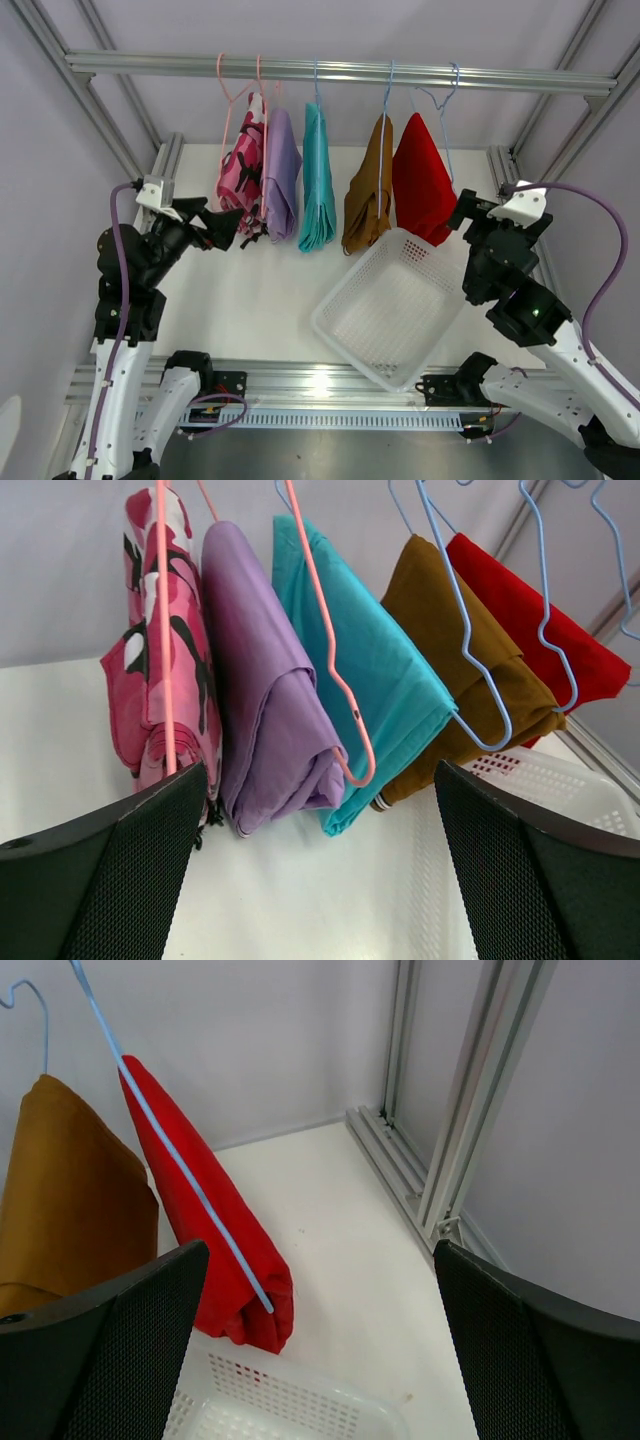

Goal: Remove the trousers from the hanger
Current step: Pick up the hanger from the clothesline.

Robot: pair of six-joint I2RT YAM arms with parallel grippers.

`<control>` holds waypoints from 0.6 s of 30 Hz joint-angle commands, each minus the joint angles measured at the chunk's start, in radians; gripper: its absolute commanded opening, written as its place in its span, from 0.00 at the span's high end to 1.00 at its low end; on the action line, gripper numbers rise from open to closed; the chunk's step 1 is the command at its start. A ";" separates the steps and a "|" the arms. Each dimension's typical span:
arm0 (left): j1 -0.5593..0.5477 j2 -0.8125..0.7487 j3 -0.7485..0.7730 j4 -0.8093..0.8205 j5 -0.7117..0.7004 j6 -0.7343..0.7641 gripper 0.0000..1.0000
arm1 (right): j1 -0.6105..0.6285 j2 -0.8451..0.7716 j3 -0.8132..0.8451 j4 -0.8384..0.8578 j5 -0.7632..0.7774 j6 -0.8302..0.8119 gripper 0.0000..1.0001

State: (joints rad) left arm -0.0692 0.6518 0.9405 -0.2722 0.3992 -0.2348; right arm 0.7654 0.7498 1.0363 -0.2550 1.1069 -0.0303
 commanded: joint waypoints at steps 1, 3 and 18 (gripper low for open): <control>0.005 0.008 0.017 0.027 0.066 -0.035 0.00 | 0.040 -0.001 -0.004 0.013 0.113 0.081 0.01; 0.005 -0.001 0.009 0.031 0.067 -0.037 0.01 | 0.057 0.003 0.008 -0.009 0.070 0.040 0.01; 0.005 -0.003 0.032 -0.015 -0.042 -0.100 0.01 | 0.063 -0.071 0.094 -0.070 -0.562 0.017 0.01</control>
State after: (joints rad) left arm -0.0692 0.6464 0.9405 -0.2729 0.3988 -0.3031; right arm 0.8261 0.6529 1.0435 -0.2901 0.6842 -0.0216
